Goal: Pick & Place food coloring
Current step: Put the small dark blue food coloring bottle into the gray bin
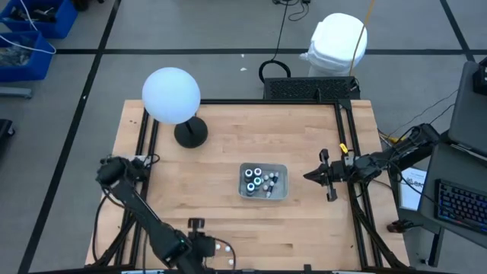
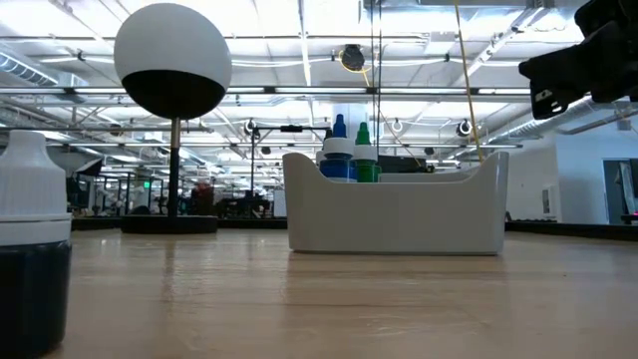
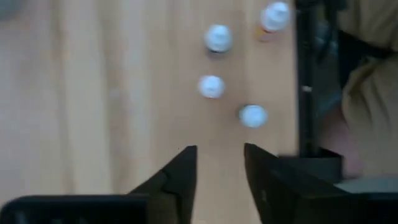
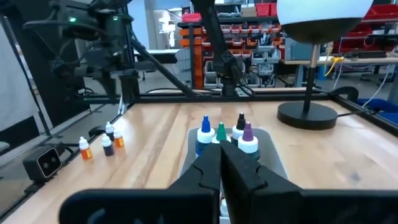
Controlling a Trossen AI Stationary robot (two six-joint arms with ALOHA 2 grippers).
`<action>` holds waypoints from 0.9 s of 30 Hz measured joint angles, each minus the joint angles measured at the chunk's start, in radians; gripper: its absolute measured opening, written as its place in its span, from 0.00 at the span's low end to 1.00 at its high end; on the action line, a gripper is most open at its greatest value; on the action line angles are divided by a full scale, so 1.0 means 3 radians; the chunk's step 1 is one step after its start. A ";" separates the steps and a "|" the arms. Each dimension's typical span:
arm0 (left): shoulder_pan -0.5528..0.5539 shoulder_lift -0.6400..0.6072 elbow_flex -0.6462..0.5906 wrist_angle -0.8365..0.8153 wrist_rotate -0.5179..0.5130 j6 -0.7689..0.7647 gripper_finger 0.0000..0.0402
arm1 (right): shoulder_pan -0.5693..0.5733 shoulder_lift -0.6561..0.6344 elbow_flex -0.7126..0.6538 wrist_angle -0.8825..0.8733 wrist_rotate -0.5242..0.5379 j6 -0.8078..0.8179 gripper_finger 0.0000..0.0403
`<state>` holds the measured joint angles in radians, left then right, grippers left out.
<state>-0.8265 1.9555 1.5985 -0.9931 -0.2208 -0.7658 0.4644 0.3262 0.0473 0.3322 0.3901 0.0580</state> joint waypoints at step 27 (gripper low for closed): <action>0.0127 0.0616 0.0256 0.0490 0.0741 0.0043 0.62 | -0.0001 0.0152 -0.0005 -0.0016 0.0001 -0.0145 0.00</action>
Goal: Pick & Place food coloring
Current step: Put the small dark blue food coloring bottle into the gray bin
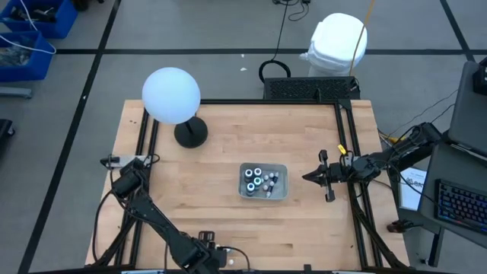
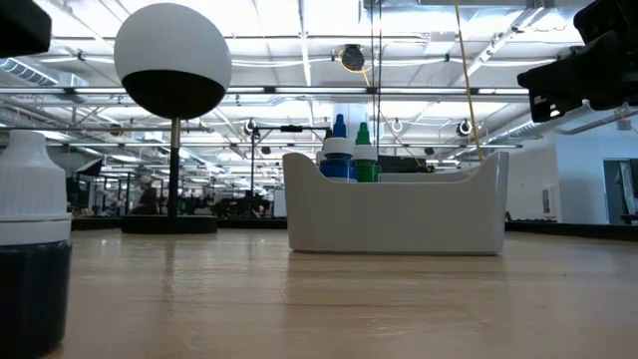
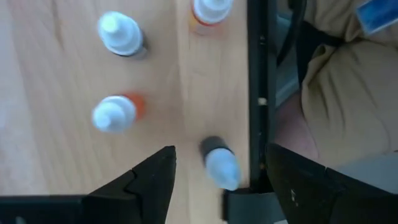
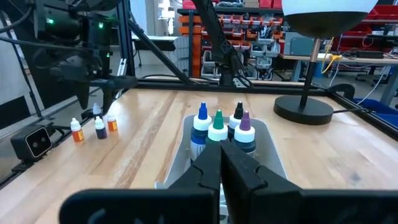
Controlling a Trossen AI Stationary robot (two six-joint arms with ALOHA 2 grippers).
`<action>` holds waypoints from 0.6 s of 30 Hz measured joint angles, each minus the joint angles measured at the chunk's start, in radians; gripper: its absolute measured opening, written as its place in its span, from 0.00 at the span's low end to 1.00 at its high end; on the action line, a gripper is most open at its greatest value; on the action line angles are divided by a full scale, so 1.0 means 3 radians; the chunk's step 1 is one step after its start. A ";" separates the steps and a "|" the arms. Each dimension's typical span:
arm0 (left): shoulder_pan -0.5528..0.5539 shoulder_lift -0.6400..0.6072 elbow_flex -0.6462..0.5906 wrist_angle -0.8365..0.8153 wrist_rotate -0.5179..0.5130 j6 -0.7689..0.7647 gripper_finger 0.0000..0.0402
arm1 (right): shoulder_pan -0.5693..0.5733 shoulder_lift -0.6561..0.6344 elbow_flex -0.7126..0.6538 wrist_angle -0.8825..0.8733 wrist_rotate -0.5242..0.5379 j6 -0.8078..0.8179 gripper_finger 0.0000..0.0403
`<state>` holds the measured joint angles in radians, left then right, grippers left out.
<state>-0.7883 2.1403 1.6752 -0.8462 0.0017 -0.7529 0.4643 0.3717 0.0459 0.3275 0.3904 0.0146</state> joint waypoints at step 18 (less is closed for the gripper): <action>-0.0061 -0.0004 0.0000 -0.0080 -0.0016 0.0083 0.61 | 0.0000 0.0000 -0.0001 0.0004 0.0000 0.0000 0.00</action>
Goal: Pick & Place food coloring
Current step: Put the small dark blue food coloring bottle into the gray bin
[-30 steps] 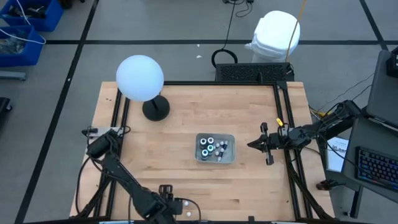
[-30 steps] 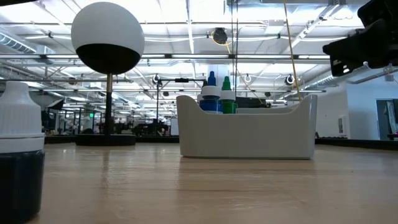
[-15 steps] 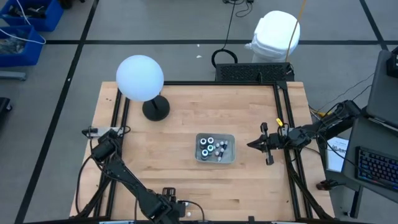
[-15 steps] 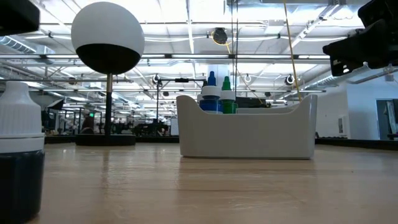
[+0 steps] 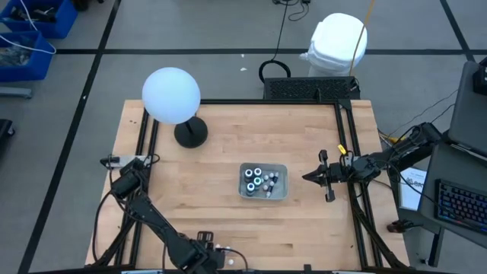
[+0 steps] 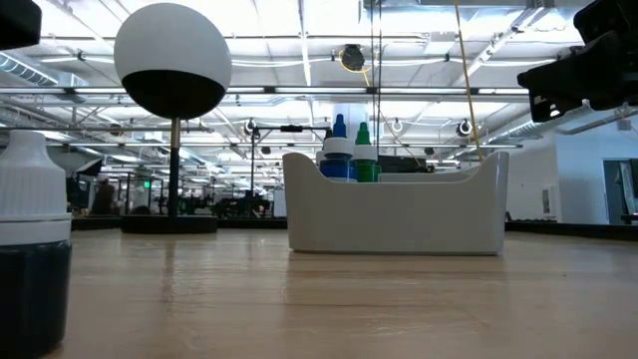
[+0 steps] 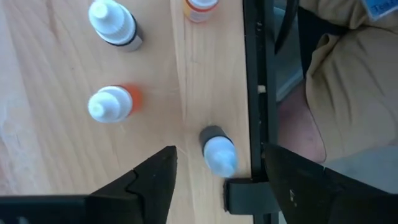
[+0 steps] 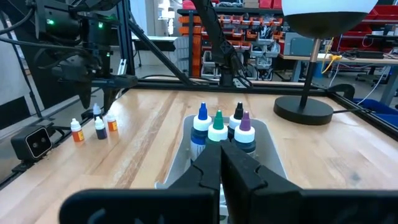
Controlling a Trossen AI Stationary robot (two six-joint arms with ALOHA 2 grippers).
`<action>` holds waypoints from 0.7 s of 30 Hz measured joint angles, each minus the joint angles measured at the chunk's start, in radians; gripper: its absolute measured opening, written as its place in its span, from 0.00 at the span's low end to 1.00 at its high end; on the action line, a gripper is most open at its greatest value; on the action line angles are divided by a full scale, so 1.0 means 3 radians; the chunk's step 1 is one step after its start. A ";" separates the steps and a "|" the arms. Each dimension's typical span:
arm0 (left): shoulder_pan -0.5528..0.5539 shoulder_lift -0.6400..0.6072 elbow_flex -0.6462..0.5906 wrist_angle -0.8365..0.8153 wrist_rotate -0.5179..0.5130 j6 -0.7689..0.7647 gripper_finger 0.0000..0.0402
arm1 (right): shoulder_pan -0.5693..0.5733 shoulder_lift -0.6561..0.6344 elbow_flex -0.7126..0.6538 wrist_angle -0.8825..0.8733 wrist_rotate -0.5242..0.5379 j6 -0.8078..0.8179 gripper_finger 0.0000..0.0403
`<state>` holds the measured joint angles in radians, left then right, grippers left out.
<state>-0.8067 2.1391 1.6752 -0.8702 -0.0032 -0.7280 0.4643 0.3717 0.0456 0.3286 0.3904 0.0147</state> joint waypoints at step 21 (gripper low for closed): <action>-0.0002 -0.0001 0.0001 -0.0002 -0.0020 0.0056 0.37 | -0.0001 -0.0001 0.0000 -0.0005 0.0000 0.0000 0.00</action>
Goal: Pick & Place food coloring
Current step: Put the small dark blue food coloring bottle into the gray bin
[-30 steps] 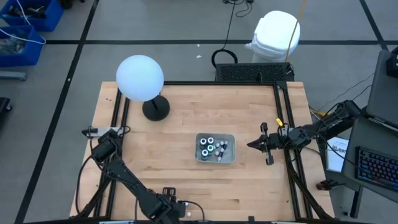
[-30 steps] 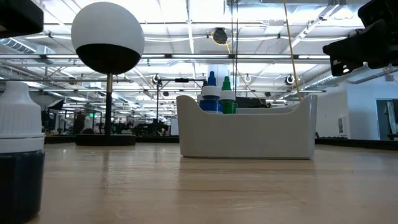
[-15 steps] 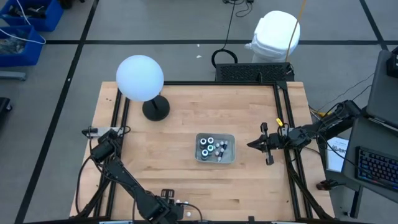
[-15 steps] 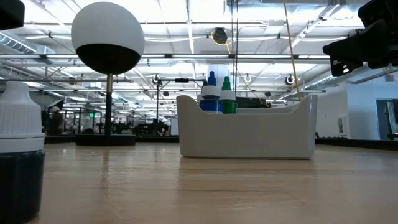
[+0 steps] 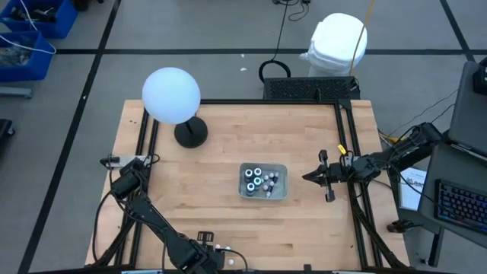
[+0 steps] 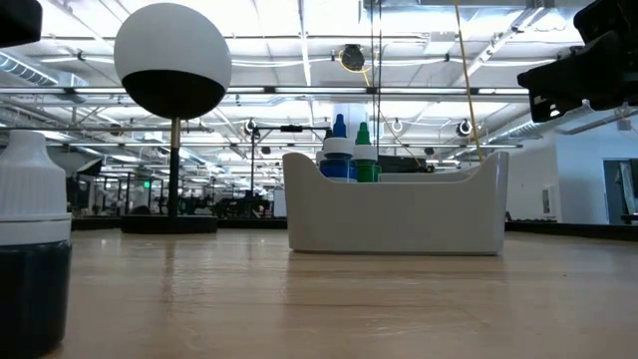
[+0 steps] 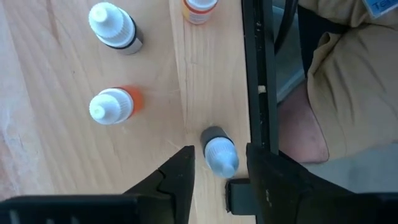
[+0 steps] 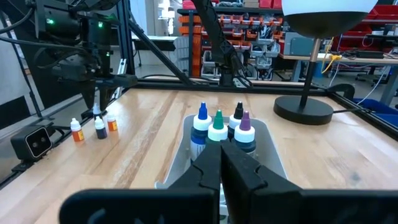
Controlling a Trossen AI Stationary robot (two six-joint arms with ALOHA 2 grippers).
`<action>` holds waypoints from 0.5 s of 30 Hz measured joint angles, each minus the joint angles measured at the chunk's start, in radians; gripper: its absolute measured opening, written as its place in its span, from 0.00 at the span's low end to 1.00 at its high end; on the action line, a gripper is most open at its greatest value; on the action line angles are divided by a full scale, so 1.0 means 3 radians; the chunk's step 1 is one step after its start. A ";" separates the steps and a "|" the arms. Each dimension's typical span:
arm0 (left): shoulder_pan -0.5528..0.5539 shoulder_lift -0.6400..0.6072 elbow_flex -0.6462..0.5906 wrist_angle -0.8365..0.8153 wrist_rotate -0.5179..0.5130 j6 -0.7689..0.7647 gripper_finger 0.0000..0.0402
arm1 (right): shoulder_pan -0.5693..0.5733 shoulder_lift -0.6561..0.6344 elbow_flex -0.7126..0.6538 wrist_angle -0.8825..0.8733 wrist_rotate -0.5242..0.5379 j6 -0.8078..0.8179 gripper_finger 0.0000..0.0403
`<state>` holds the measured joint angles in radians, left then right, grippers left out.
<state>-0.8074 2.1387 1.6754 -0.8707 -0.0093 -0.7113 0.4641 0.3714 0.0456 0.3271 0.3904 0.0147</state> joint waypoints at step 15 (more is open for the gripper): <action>0.0000 -0.0001 -0.0001 0.0028 -0.0088 -0.0057 0.37 | 0.0001 0.0001 0.0000 -0.0010 0.0001 0.0000 0.00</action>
<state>-0.8074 2.1384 1.6752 -0.8623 -0.0357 -0.7284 0.4644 0.3716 0.0456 0.3241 0.3908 0.0147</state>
